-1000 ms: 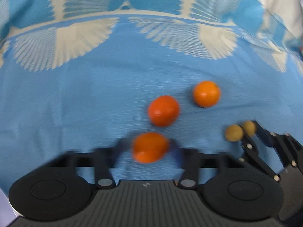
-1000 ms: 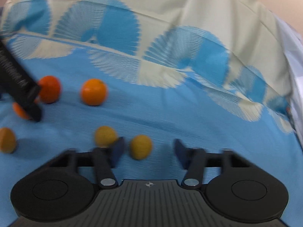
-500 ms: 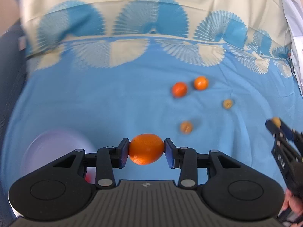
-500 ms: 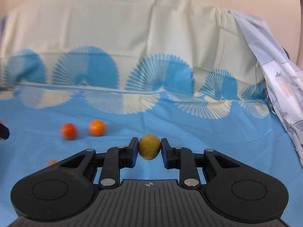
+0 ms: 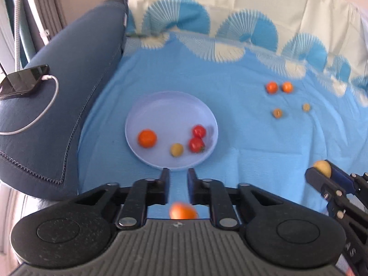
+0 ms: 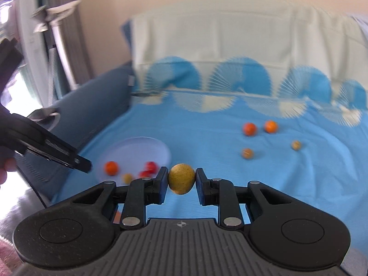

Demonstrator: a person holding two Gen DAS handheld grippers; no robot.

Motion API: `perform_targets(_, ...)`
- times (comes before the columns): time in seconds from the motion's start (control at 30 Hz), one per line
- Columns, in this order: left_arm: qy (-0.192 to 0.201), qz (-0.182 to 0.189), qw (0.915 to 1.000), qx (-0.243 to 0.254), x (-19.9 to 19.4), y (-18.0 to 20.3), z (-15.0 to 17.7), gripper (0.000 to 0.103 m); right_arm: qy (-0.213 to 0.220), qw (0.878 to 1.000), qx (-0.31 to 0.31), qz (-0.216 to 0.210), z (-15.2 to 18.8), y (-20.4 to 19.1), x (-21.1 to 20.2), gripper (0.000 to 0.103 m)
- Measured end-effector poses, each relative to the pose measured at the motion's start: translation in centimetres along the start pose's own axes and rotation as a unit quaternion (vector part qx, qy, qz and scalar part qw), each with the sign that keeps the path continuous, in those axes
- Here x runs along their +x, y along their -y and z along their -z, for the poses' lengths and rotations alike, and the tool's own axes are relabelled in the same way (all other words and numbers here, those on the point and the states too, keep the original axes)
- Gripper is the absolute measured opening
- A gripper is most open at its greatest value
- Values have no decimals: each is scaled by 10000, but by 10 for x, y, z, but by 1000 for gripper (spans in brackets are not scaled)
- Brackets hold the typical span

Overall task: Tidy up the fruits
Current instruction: 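Carry the orange over the plate and open the left gripper, then grasp a small orange fruit with the left gripper, holding the yellow fruit in the right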

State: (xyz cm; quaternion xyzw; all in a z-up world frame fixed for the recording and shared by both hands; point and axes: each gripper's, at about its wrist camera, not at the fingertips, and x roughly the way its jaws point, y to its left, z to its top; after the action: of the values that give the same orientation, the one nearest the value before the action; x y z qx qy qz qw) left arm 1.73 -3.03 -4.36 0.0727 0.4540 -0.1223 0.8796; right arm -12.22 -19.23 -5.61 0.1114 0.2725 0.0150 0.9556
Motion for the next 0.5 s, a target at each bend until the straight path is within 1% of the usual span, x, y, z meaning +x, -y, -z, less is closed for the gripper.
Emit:
perform_targets(0.03, 35, -206, 9997, 102, 11, -2, 0, 10, 44, 9999, -93, -34, -2, -9, 3, 27)
perform_targets(0.07, -184, -460, 9988, 50, 26, -7, -3, 9, 68, 9998, -184, -63, -5, -15, 9, 27)
perform_targets(0.1, -433, -238, 9982, -333, 37, -20, -5, 9, 27, 9997, -255, 37, -9, -16, 20, 27)
perform_targets(0.13, -535, -70, 9965, -633, 42, -32, -6, 9, 3, 9993, -335, 155, -11, -15, 28, 27)
perform_targets(0.17, -500, -234, 9962, -672, 44, -38, -5, 9, -14, 9990, -379, 224, -11, -10, 37, 27)
perform_targets(0.2, -436, -378, 9966, -595, 45, -42, -3, 9, -94, 9989, -343, 320, -11, -3, 43, 27)
perform_targets(0.23, -410, -454, 9965, -565, 46, -47, -2, 9, -222, 9986, -283, 386, -9, 1, 49, 27)
perform_targets(0.27, -452, -487, 9960, -601, 48, -51, -2, 9, -295, 9986, -209, 395, -8, 7, 53, 27)
perform_targets(0.33, -535, -428, 9948, -753, 52, -57, -6, 9, -393, 9983, -114, 413, -6, 13, 59, 27)
perform_targets(0.4, -497, -423, 9946, -808, 51, -59, -10, 11, -368, 9983, -106, 430, -5, 14, 63, 27)
perform_targets(0.43, -457, -386, 9949, -817, 51, -59, -13, 22, -408, 9981, -131, 439, -4, 14, 65, 27)
perform_targets(0.47, -415, -304, 9955, -799, 52, -58, -16, 32, -410, 9983, -30, 410, -5, 16, 65, 27)
perform_targets(0.5, -339, -248, 9961, -774, 52, -57, -17, 53, -389, 9986, 56, 354, -4, 19, 64, 27)
